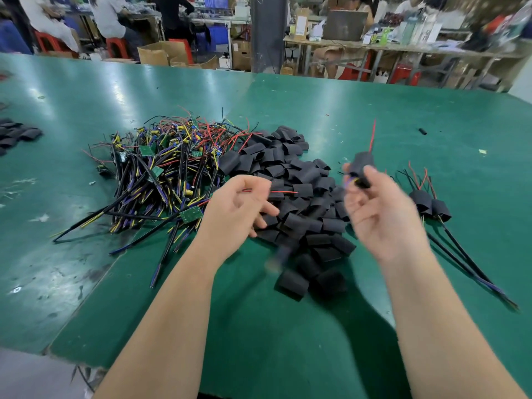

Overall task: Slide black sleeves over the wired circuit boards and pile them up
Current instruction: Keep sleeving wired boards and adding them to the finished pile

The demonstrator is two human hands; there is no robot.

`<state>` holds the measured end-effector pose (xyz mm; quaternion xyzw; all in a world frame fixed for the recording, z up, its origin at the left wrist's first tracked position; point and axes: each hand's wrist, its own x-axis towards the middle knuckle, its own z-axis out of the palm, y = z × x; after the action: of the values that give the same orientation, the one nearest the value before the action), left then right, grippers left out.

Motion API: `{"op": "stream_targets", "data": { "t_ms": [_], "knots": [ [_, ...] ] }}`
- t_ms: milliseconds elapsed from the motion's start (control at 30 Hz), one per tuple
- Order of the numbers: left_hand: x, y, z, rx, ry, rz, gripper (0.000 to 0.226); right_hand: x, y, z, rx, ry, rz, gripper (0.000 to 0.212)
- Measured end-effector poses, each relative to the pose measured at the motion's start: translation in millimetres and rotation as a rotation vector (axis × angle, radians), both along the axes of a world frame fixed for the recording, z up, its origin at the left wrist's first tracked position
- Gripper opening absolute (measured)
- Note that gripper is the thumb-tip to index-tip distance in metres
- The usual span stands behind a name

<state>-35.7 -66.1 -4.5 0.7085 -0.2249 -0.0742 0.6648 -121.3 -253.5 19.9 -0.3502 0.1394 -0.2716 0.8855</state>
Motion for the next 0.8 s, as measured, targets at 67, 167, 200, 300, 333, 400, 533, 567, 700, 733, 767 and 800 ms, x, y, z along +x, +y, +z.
{"op": "stream_targets", "data": {
  "t_ms": [67, 167, 200, 300, 333, 400, 533, 567, 700, 733, 767, 800],
  "knots": [
    [4.3, 1.0, -0.6, -0.027, 0.03, 0.135, 0.038, -8.0, -24.0, -0.5, -0.181, 0.07, -0.193, 0.013],
    [9.3, 4.3, -4.2, 0.057, -0.065, 0.365, 0.039, -15.5, -48.1, -8.9, -0.748, 0.539, -0.511, 0.011],
    [10.5, 6.4, -5.5, 0.144, -0.132, 0.435, 0.034, -17.4, -51.5, -12.5, -0.904, 0.7, -0.55, 0.014],
    [13.3, 12.0, -8.7, 0.418, -0.265, 0.582, 0.018, -17.0, -50.3, -18.4, -1.108, 0.926, -0.544, 0.03],
    [14.0, 12.9, -10.1, 0.526, -0.29, 0.624, 0.022, -16.0, -46.1, -17.9, -1.129, 0.925, -0.538, 0.032],
    [15.7, 14.4, -13.4, 0.741, -0.303, 0.639, 0.037, -13.2, -35.6, -15.7, -1.173, 0.88, -0.511, 0.031],
    [18.5, 16.3, -18.9, 1.011, -0.33, 0.6, 0.04, -10.1, -19.1, -14.1, -1.214, 0.837, -0.39, 0.029],
    [19.3, 17.8, -18.8, 1.011, -0.347, 0.619, 0.037, -9.6, -15.8, -14.4, -1.221, 0.841, -0.382, 0.027],
    [20.1, 21.5, -16.3, 0.788, -0.382, 0.716, 0.032, -7.9, -4.8, -16.0, -1.257, 0.838, -0.463, 0.026],
    [19.9, 22.0, -15.2, 0.727, -0.384, 0.738, 0.029, -7.5, -2.1, -15.8, -1.268, 0.825, -0.484, 0.027],
    [19.4, 22.5, -14.6, 0.699, -0.391, 0.756, 0.023, -7.0, 0.5, -16.0, -1.284, 0.806, -0.499, 0.027],
    [18.9, 22.8, -14.1, 0.699, -0.401, 0.772, 0.016, -6.4, 3.2, -16.7, -1.305, 0.787, -0.507, 0.027]
  ]
}}
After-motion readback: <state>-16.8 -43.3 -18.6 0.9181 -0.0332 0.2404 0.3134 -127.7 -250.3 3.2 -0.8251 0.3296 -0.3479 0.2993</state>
